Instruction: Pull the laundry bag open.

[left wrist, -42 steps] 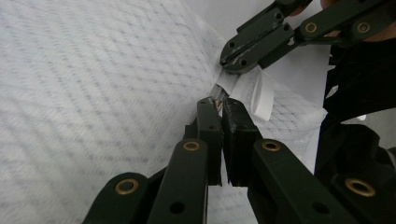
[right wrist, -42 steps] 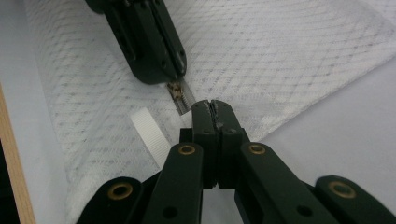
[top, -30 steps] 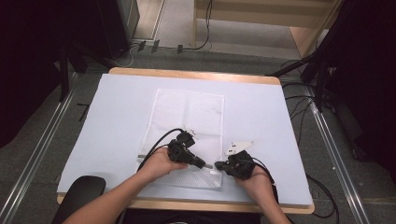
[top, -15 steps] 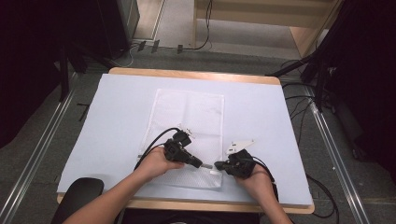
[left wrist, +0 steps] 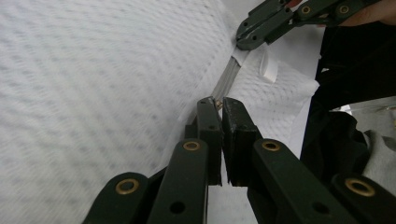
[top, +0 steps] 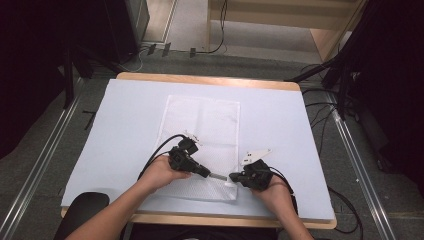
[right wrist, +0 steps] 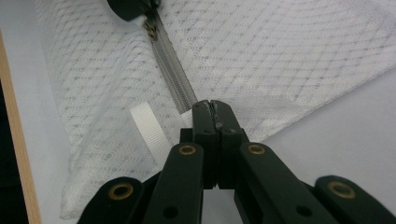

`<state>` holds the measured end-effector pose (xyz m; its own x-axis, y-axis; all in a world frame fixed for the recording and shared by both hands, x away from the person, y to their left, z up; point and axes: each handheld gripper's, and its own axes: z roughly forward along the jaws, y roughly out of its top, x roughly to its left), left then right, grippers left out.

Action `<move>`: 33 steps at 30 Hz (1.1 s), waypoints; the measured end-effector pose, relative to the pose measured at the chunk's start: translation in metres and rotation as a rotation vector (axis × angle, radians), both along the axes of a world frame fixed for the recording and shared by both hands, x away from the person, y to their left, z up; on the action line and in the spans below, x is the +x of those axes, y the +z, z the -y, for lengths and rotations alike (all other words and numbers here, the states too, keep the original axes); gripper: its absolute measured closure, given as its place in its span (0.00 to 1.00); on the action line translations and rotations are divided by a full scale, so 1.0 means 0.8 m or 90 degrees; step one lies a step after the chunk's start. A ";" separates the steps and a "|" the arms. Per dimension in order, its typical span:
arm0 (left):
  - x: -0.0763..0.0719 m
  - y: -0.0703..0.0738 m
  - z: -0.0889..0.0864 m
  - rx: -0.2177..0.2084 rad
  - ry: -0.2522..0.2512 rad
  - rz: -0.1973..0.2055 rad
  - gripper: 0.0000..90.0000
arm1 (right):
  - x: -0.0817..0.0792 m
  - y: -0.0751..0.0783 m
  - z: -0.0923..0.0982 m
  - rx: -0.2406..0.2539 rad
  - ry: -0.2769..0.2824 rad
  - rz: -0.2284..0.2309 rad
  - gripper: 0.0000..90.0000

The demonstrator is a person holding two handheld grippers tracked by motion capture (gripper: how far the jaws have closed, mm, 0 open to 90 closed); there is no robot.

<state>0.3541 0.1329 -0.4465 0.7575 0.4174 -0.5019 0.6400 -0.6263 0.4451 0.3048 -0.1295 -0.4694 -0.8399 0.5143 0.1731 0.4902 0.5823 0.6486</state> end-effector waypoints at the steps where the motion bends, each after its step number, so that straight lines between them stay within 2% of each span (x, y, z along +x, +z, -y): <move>1: 0.001 0.001 -0.004 -0.004 0.002 -0.004 0.98 | 0.000 0.000 0.000 0.000 0.000 -0.002 1.00; 3: 0.000 0.003 -0.008 -0.003 0.001 0.003 0.98 | 0.001 0.000 0.000 -0.001 0.001 -0.004 1.00; 7: 0.000 0.006 -0.016 0.000 0.007 0.003 0.98 | 0.002 0.001 0.000 -0.004 0.004 -0.004 1.00; 8: -0.001 0.007 -0.018 -0.006 0.009 0.000 0.98 | 0.002 0.001 0.000 -0.003 0.004 -0.005 1.00; 13: -0.006 0.008 -0.020 -0.002 0.003 -0.001 0.98 | 0.002 0.001 -0.003 -0.006 0.010 -0.001 1.00; 16: -0.005 0.008 -0.026 0.018 0.009 0.001 0.98 | 0.003 0.001 -0.005 -0.007 0.013 -0.003 1.00; 19: -0.002 0.012 -0.040 0.007 0.027 -0.008 0.98 | 0.005 0.001 -0.005 -0.004 0.017 -0.006 1.00; 23: -0.004 0.018 -0.052 -0.001 0.033 -0.002 0.98 | 0.006 0.002 -0.006 -0.007 0.019 -0.012 1.00; 28: -0.005 0.018 -0.059 0.005 0.035 0.000 0.98 | 0.007 0.001 -0.008 -0.005 0.027 -0.004 1.00; 29: -0.006 0.018 -0.060 0.000 0.034 -0.003 0.98 | 0.007 0.001 -0.008 -0.004 0.027 -0.004 1.00; 33: -0.009 0.018 -0.062 0.006 0.033 0.002 0.98 | 0.008 0.001 -0.009 -0.002 0.026 -0.012 1.00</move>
